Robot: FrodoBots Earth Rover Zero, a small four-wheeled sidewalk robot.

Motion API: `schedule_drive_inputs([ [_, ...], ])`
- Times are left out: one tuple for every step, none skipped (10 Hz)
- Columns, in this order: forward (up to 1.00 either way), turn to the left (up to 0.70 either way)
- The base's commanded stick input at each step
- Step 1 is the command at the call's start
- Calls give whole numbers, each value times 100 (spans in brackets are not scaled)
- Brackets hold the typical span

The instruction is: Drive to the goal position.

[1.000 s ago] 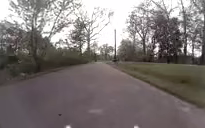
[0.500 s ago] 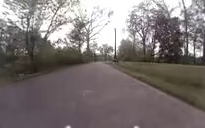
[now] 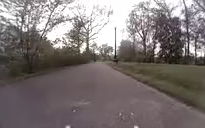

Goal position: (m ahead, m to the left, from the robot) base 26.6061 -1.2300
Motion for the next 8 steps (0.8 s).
schedule_drive_inputs([
  [100,0],
  [100,0],
  [100,0],
  [100,0],
  [100,0],
  [100,0],
  [66,0],
  [0,0],
])
